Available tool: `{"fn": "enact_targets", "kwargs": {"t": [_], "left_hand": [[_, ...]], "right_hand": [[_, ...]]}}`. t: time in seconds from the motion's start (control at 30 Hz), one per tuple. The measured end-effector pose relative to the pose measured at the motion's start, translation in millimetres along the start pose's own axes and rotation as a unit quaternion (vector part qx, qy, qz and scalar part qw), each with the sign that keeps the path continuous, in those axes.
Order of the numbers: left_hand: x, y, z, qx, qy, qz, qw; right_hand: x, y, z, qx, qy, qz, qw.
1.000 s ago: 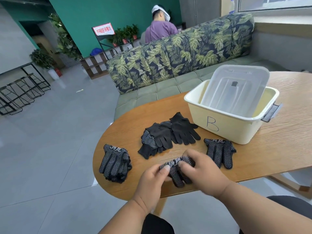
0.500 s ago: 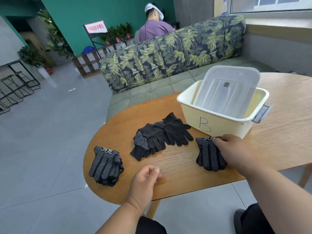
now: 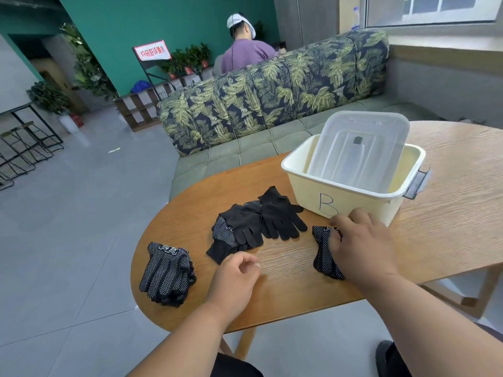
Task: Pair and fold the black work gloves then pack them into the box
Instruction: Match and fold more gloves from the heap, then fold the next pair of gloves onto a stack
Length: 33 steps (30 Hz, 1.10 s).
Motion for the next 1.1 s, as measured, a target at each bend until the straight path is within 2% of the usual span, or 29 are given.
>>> {"fn": "enact_targets", "kwargs": {"t": [0.07, 0.13, 0.2, 0.3, 0.43, 0.57, 0.63, 0.7, 0.77, 0.87, 0.97, 1.1], "left_hand": [[10, -1, -13, 0.013, -0.024, -0.054, 0.998], [18, -1, -24, 0.013, -0.027, -0.145, 0.989], [22, -2, -36, -0.017, 0.007, -0.217, 0.976], [18, -5, -47, -0.066, 0.043, -0.254, 0.964], [9, -8, -43, 0.014, 0.013, -0.278, 0.961], [9, -4, -15, 0.130, -0.038, -0.248, 0.959], [10, -4, 6, 0.162, -0.081, -0.226, 0.957], [7, -8, 28, 0.152, -0.122, -0.212, 0.958], [1, -15, 49, 0.107, -0.133, -0.194, 0.966], [-8, -19, 70, 0.051, -0.101, -0.162, 0.980], [-8, -9, 70, 0.062, -0.021, -0.088, 0.994], [-3, 9, 47, 0.089, 0.096, 0.000, 0.991]], "right_hand": [[-11, -2, 5, -0.010, 0.058, -0.056, 0.997], [-21, -5, 11, -0.061, 0.084, -0.102, 0.989], [-25, -8, 15, -0.104, 0.085, -0.129, 0.982], [-27, -10, 15, -0.131, 0.088, -0.149, 0.976], [-28, -12, 13, -0.154, 0.073, -0.157, 0.973], [-33, -15, 12, -0.167, 0.063, -0.168, 0.969], [-35, -17, 13, -0.176, 0.060, -0.169, 0.968], [-38, -19, 15, -0.195, 0.057, -0.170, 0.964], [-42, -22, 18, -0.214, 0.063, -0.164, 0.961], [-51, -26, 24, -0.245, 0.069, -0.161, 0.954], [-59, -30, 35, -0.283, 0.084, -0.135, 0.946], [-67, -33, 41, -0.302, 0.100, -0.131, 0.939]]}}
Point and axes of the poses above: each hand's wrist, its own z-axis away from the middle knuckle, its own y-axis out of the back of the hand, x = y × z, the point moved 2 cm from there along -z, towards the middle knuckle, and after that the axes turned 12 degrees about -z, right-handed, at the moved point
